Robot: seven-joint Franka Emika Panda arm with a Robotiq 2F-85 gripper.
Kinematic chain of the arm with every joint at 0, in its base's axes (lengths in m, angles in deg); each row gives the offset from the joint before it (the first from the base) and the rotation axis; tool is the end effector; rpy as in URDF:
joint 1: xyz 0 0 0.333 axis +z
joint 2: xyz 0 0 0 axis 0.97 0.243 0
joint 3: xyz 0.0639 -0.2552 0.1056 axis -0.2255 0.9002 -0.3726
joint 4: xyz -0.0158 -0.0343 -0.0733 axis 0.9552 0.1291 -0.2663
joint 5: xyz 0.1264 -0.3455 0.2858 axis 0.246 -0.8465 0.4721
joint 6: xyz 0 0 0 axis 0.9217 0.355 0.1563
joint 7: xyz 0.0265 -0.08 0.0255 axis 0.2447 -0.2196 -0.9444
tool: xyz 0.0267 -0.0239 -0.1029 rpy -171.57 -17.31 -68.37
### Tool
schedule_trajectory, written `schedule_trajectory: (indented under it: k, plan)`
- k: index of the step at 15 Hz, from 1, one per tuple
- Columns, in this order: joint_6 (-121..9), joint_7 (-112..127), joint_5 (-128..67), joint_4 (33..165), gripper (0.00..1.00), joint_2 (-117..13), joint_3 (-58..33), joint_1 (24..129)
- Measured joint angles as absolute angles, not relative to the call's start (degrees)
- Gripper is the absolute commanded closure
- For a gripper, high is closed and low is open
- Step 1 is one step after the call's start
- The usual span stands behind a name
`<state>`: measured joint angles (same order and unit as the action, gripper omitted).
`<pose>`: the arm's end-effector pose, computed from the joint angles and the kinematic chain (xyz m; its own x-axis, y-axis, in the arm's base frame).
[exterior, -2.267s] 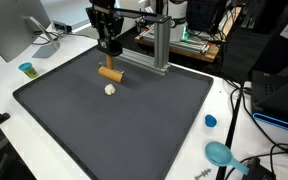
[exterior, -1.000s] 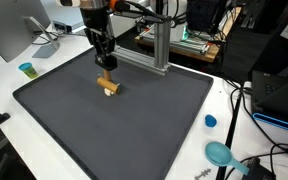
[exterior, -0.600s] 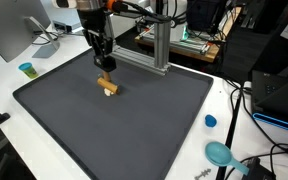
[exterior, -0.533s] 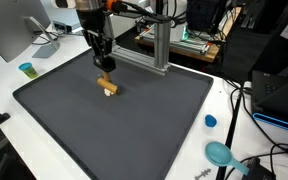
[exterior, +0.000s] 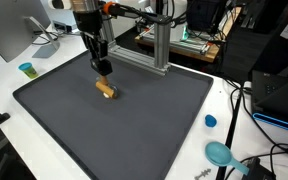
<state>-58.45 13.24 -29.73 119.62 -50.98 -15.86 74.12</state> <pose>0.6655 -0.0308 0.2490 0.9736 -0.1938 0.1206 -0.1963 -0.9805 0.0091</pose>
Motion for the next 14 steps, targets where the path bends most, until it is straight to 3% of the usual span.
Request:
schedule_trajectory:
  k: [14]
  plan:
    - [-61.2,9.7,-27.0,121.4,0.79,-52.8,-14.6,73.6]
